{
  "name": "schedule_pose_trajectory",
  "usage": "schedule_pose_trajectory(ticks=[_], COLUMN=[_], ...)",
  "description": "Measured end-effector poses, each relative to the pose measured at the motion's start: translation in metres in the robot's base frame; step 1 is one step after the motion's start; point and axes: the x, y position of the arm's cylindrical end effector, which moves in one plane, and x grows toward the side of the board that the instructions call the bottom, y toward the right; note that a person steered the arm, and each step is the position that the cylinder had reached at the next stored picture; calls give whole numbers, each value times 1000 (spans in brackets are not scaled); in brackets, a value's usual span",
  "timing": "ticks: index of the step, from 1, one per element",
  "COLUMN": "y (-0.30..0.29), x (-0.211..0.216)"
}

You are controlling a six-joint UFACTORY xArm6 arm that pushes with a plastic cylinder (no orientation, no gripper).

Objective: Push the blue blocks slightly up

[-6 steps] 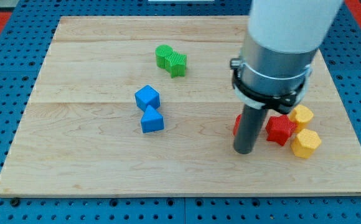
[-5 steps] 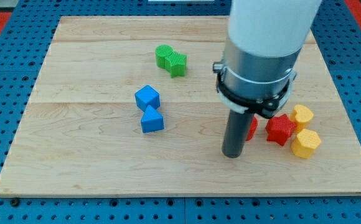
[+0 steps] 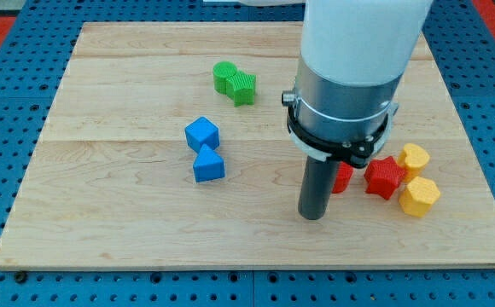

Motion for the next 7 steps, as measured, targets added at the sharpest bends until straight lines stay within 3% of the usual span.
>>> schedule_pose_trajectory(ticks=[3,6,7], y=[-5,-112,-119], x=[0,-48,-42])
